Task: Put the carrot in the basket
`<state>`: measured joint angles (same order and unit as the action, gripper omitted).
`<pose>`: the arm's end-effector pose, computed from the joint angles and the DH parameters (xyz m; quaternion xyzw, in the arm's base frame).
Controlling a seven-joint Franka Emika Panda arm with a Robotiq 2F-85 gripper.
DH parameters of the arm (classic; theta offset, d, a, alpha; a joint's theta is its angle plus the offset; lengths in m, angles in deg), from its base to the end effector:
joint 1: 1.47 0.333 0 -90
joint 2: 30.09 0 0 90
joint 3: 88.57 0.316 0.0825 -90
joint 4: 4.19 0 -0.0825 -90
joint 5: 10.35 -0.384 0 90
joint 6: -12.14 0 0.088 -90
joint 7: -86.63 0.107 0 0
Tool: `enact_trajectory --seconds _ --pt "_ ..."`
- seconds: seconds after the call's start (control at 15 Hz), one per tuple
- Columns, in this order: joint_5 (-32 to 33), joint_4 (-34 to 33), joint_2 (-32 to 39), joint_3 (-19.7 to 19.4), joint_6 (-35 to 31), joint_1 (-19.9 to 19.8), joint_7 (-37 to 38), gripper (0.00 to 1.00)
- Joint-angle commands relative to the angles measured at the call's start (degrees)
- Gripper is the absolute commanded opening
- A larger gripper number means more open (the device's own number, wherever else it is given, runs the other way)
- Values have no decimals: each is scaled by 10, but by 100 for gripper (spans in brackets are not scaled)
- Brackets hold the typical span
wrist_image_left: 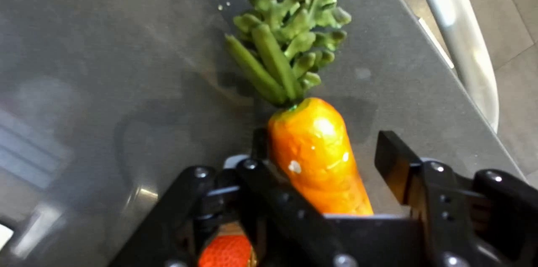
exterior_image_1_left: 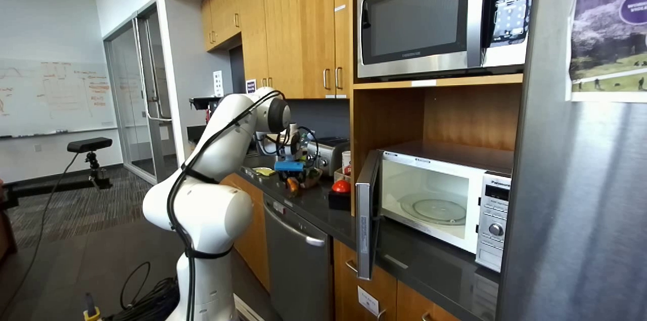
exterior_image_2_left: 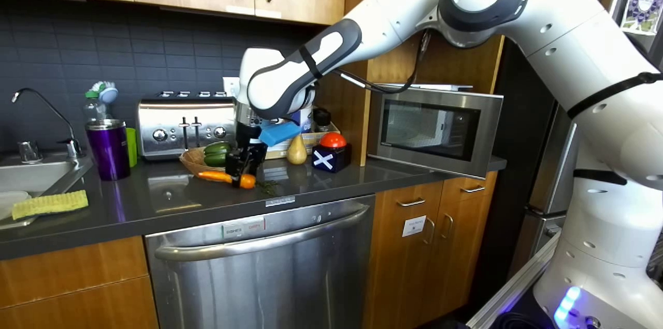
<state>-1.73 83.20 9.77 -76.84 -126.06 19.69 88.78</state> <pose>0.6265 0.3726 0.2756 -0.9533 -0.2837 -0.0967 0.0379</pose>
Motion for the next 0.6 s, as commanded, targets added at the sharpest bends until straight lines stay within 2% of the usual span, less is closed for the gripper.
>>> enact_trajectory --seconds 0.0,0.13,0.2,0.53 --pt "-13 -31 20 3 17 3 -17 38" --pt "-12 -38 23 2 20 5 -17 22" --pt "-10 -41 23 0 21 6 -16 19" --pt "3 -51 2 -9 48 18 -4 19"
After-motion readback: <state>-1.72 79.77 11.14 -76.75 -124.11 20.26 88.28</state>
